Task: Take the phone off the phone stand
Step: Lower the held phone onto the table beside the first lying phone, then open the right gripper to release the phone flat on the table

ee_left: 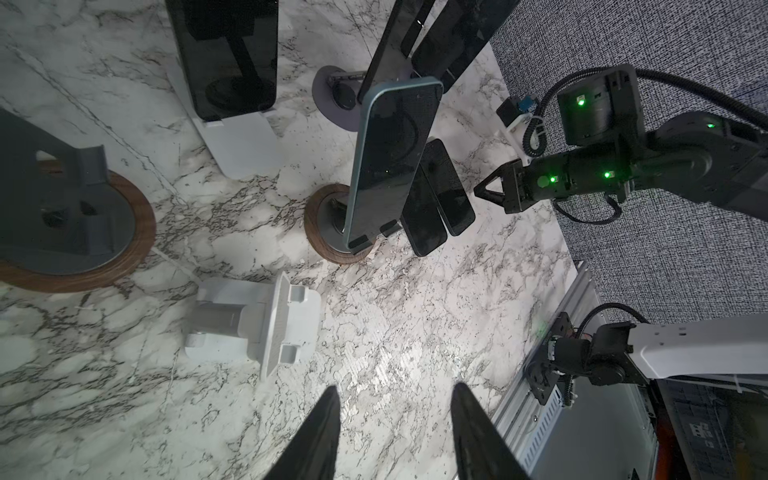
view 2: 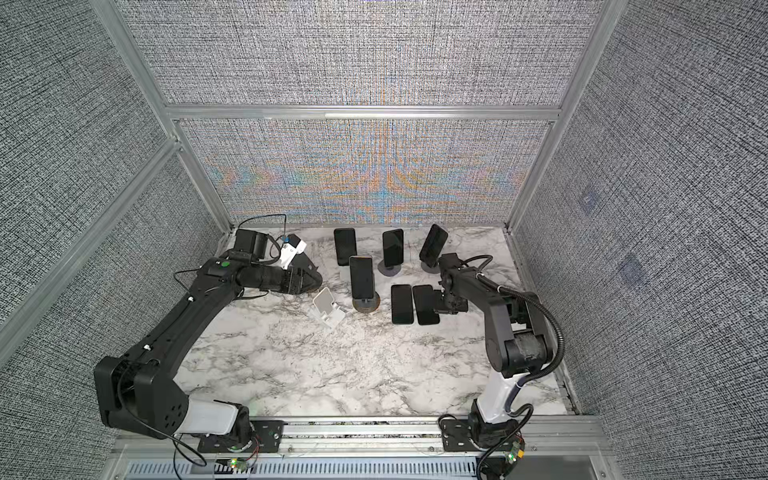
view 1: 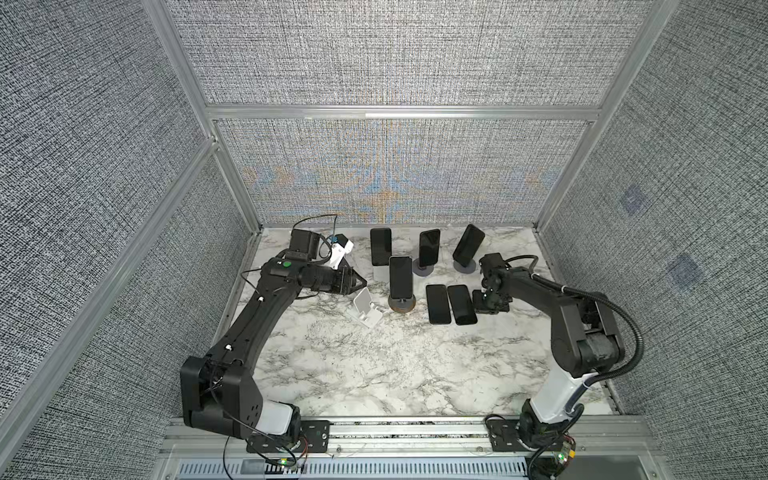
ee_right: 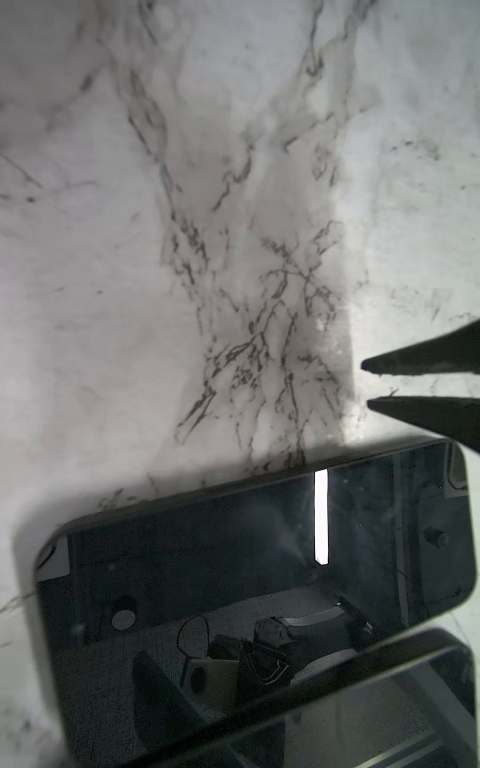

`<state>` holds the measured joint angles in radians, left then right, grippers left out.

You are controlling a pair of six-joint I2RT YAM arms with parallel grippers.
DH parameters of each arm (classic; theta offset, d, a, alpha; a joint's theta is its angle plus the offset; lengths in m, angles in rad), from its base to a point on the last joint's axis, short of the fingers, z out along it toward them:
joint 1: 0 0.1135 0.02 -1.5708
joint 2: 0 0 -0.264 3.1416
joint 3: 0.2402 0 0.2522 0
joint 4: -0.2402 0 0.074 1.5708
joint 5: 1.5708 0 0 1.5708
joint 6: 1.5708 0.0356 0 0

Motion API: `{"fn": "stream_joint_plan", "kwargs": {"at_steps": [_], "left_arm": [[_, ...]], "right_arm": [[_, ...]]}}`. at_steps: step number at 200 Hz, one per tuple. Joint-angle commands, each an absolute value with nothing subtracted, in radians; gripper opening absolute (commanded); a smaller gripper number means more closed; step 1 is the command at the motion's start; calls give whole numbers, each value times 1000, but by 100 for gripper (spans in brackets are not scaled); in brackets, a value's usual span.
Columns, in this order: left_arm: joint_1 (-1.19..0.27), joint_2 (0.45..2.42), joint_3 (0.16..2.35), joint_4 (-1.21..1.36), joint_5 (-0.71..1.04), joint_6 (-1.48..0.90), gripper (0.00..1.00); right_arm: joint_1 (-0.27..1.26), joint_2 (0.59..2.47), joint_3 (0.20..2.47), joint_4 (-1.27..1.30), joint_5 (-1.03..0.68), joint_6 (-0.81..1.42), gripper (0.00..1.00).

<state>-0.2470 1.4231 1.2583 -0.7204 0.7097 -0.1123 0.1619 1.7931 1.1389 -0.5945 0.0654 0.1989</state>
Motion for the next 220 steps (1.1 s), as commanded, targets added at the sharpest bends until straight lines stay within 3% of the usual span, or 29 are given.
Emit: {"fn": "stream_joint_plan", "kwargs": {"at_steps": [1,150,220], "left_arm": [[-247,1416,1267,-726,710,-108,46],[-245,1424,1269,-737,695,-100,46],[-245,1425,1270,-741,684,-94,50]], "right_arm": [[165,1818,1161,-587,42,203,10],[191,1848,1186,-604,-51,188,13],[190,1790,1190,-626,19,165,34]]}}
